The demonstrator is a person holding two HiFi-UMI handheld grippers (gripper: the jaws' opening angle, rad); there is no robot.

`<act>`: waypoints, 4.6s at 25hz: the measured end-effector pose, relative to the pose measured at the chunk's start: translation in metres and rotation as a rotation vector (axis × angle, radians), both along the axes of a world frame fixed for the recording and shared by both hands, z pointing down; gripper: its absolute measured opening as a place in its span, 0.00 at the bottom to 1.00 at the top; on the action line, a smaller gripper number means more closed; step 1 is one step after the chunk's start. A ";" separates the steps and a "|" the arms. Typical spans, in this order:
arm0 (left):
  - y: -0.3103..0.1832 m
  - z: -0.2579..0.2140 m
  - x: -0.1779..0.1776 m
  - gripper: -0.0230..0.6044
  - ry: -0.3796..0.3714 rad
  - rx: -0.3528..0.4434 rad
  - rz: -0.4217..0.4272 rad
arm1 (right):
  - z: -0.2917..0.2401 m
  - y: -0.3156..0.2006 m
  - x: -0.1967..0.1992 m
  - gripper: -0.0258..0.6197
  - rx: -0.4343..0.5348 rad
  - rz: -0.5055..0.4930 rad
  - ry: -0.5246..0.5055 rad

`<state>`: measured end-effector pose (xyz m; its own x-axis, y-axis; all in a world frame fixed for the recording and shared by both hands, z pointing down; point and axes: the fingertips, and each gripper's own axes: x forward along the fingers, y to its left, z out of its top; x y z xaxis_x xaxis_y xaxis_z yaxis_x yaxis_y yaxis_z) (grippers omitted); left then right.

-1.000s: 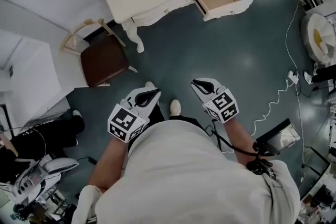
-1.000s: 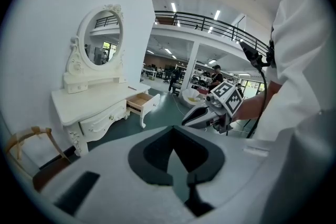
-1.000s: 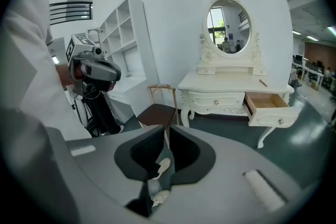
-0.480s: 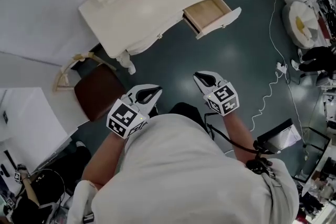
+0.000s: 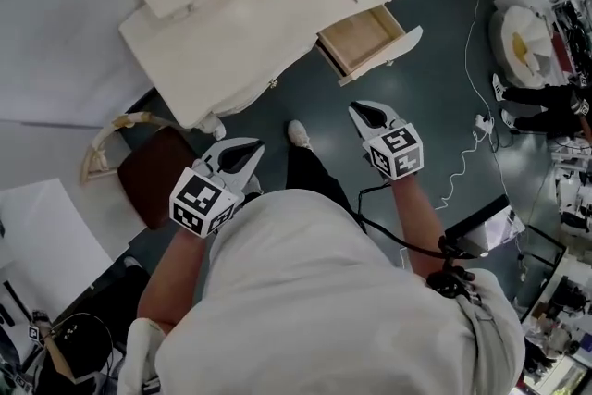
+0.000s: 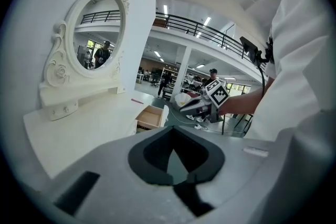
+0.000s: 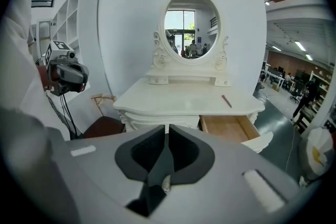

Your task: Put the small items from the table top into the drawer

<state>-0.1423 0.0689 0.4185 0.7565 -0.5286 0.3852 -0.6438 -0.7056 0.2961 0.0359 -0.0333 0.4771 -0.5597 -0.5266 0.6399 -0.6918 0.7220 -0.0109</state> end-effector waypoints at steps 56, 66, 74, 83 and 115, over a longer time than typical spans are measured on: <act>-0.239 -0.001 0.065 0.04 -0.152 -0.109 -0.411 | 0.148 -0.475 0.066 0.11 -0.140 0.034 0.045; -0.246 -0.003 0.095 0.04 -0.131 -0.092 -0.303 | 0.137 -0.437 0.108 0.11 -0.154 0.068 0.015; -0.248 -0.002 0.117 0.04 -0.123 -0.071 -0.240 | 0.148 -0.396 0.144 0.11 -0.190 0.086 0.024; -0.243 0.004 0.125 0.04 -0.113 -0.075 -0.219 | 0.174 -0.357 0.151 0.11 -0.255 0.058 0.077; -0.238 0.009 0.091 0.04 -0.159 -0.169 -0.389 | 0.276 -0.391 0.113 0.11 -0.402 -0.017 0.251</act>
<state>-0.0509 -0.1694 0.4276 0.4387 -0.6812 0.5861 -0.8982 -0.3528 0.2623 0.1487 -0.4240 0.7533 -0.3682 -0.2018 0.9076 -0.6968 0.7062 -0.1257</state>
